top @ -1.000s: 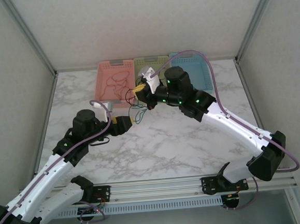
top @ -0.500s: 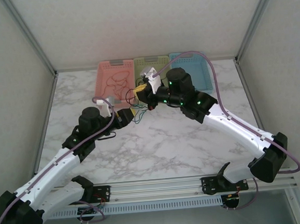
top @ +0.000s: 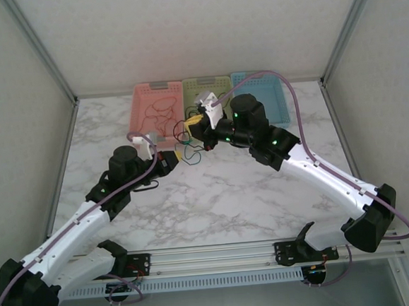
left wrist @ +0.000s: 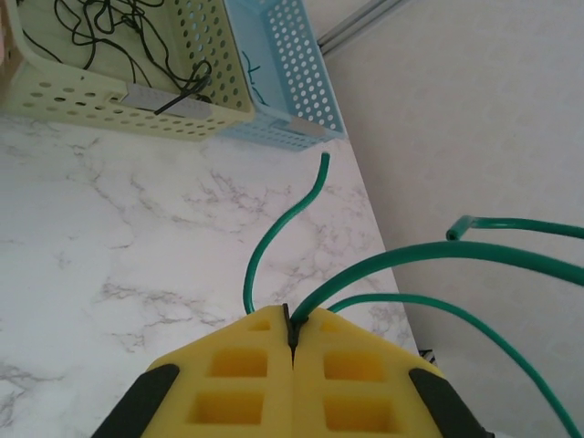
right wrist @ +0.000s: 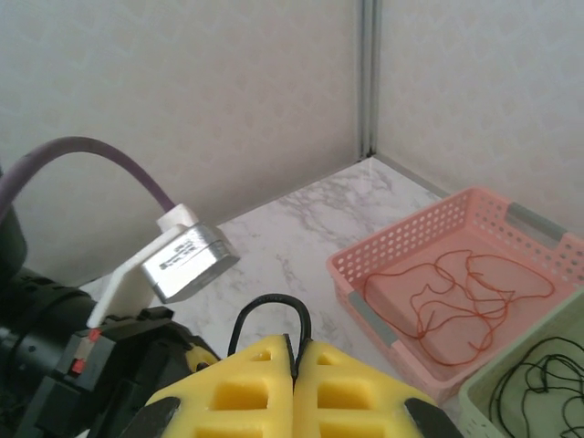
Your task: Untangle the cables
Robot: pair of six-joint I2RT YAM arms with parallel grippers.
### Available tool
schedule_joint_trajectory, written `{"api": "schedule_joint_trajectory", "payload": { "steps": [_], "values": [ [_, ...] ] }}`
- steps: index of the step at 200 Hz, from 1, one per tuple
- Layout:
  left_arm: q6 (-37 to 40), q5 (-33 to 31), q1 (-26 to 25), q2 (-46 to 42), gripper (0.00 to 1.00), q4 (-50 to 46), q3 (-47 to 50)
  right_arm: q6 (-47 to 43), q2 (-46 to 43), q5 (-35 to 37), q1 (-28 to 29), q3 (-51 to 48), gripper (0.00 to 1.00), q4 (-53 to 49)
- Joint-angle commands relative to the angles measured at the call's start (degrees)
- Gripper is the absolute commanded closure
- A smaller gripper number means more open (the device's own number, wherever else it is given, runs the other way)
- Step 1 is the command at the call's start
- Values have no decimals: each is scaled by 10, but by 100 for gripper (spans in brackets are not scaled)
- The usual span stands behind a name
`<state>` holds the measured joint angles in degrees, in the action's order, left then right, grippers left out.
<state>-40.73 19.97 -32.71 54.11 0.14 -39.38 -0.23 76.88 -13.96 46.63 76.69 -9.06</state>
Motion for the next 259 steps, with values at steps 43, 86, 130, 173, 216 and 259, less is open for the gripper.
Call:
{"api": "schedule_joint_trajectory", "payload": {
  "steps": [43, 86, 130, 173, 216, 259],
  "values": [
    [35, -25, 6, -87, 100, -108, -24, -63, -45, 168, -36, -46, 100, -27],
    [56, -28, 21, -120, 100, -171, -57, -13, -87, 276, -117, -109, 100, -17],
    [76, -31, 36, -140, 100, -212, -66, 25, -138, 257, -200, -150, 100, -25],
    [69, -19, 39, -130, 100, -195, -66, 32, -146, 221, -207, -158, 100, -16],
    [58, 9, 39, -68, 100, -147, -98, 40, -170, 224, -207, -156, 100, -28],
    [72, 43, 3, 170, 100, -87, -270, 58, -234, 238, -207, -170, 100, -46]
  ]
}}
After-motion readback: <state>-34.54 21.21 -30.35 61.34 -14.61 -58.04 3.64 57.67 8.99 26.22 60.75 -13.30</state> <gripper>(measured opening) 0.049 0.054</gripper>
